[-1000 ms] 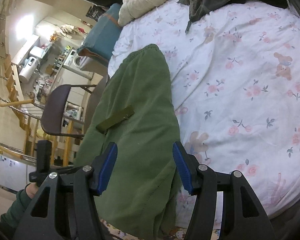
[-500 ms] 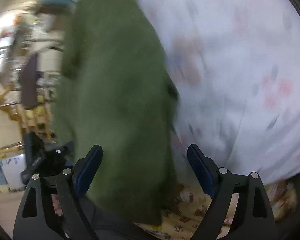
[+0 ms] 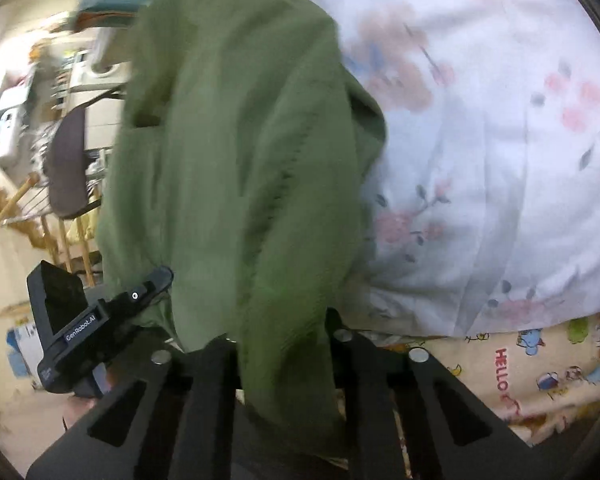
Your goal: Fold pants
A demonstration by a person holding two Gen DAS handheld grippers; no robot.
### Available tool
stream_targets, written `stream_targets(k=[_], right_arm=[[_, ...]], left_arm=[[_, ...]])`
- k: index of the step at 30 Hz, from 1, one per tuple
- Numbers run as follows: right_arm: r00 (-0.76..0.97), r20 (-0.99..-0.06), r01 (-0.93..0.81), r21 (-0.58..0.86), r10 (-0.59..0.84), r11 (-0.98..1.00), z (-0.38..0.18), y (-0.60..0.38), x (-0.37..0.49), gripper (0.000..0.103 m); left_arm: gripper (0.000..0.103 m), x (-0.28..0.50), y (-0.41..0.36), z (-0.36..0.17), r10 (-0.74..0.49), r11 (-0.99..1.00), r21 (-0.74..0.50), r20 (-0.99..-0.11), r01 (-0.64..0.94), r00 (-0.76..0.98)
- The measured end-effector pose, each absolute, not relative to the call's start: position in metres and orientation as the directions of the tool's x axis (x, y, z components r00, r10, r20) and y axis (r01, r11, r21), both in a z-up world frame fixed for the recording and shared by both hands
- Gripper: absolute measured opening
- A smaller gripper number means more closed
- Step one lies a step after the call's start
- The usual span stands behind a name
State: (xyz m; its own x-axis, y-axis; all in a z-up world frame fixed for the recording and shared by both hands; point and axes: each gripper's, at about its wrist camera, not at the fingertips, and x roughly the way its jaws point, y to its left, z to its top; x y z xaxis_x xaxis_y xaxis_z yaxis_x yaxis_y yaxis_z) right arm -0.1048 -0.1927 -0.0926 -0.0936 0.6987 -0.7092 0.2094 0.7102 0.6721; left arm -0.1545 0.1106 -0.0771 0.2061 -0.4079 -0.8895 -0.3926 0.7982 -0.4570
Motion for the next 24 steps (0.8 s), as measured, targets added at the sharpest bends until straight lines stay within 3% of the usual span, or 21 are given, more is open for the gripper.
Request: stream_targets(k=[4, 10, 17, 24], right_arm=[[0.033, -0.634, 0.157, 0.767, 0.773, 0.622, -0.046, -0.203, -0.11, 0.008], [0.253, -0.484, -0.033, 0.861, 0.838, 0.507, 0.085, -0.231, -0.105, 0.008], [0.469, -0.32, -0.311, 0.812, 0.823, 0.494, 0.256, -0.242, -0.063, 0.008], [0.55, -0.369, -0.313, 0.741, 0.749, 0.595, 0.312, -0.236, 0.017, 0.008]], left_arm=[[0.012, -0.16, 0.14, -0.028, -0.512, 0.708, -0.604, -0.796, -0.366, 0.322], [0.012, -0.139, 0.139, 0.091, -0.62, 0.635, -0.761, -0.603, -0.129, 0.502], [0.012, -0.074, 0.127, 0.245, -0.633, 0.628, -0.763, -0.387, 0.153, 0.67], [0.012, 0.029, 0.109, 0.27, -0.581, 0.7, -0.693, -0.412, 0.173, 0.702]])
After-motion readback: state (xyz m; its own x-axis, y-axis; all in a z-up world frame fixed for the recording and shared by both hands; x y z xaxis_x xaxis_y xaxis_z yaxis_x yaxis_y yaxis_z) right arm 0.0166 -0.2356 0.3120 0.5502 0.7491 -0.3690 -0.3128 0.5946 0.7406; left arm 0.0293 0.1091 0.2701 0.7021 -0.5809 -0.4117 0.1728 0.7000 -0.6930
